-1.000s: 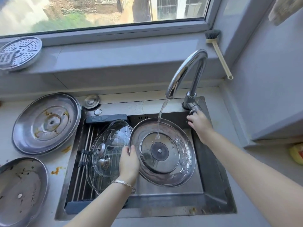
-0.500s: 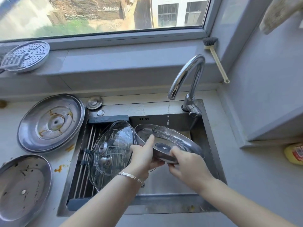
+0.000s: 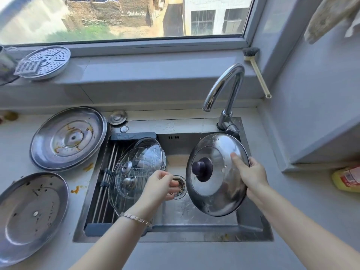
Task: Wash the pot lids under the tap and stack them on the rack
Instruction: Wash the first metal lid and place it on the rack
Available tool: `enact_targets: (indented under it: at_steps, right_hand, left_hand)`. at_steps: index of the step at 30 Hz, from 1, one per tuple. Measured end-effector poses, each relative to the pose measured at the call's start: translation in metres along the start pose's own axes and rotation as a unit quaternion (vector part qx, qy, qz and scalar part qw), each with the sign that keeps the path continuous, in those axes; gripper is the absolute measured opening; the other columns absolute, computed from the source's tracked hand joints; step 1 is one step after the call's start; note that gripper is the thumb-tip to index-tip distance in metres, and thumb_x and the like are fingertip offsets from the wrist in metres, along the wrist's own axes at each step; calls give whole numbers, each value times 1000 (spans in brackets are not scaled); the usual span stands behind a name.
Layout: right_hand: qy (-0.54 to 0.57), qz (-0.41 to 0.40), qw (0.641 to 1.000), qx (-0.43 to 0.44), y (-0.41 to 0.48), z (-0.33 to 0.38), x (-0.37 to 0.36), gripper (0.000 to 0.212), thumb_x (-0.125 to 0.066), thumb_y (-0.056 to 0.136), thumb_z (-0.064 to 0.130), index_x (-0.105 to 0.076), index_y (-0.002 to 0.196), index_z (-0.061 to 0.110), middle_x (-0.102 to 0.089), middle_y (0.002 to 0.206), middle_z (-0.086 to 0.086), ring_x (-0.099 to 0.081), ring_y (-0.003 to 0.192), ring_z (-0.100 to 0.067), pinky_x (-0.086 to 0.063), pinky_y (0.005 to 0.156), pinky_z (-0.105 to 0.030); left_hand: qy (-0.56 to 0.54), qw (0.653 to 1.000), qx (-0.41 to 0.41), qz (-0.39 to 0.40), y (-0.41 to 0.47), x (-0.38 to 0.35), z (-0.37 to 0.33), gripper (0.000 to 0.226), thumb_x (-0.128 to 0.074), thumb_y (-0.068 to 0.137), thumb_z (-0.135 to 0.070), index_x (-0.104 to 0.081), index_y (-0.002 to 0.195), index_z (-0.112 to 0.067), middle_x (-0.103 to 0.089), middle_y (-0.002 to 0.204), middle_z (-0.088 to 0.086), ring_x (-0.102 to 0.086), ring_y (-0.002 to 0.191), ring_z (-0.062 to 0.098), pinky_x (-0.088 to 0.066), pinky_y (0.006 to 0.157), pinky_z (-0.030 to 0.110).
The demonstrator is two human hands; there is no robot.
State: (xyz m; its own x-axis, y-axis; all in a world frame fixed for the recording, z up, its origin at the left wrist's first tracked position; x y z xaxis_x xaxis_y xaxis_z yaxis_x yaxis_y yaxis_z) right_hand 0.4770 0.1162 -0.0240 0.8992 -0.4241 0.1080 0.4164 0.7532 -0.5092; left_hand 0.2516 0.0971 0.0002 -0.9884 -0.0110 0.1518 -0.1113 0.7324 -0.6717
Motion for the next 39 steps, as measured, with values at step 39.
enact_targets:
  at_steps: [39]
  right_hand:
    - [5,42,997,-72,-27,-24,-257,31,-67,82,38,-56,87,9,-56,83,-6,-51,80,-20,-42,69,-30]
  left_hand:
    - [-104,981,-33,-163,12,205,57,16,-40,93,3,-50,87,-8,-61,85,11,-60,71,20,-51,67,31]
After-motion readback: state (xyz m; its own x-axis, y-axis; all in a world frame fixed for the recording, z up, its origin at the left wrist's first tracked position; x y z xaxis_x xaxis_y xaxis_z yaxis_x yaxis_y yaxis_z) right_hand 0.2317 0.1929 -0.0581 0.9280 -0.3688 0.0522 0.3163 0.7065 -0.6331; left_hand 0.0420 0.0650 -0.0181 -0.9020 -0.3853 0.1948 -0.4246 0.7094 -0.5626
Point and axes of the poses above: each hand's wrist, its own y-axis towards the middle knuckle, its own x-axis out of the back of the hand, z = x × y, the point moved 2 cm from there along y, towards the middle knuckle
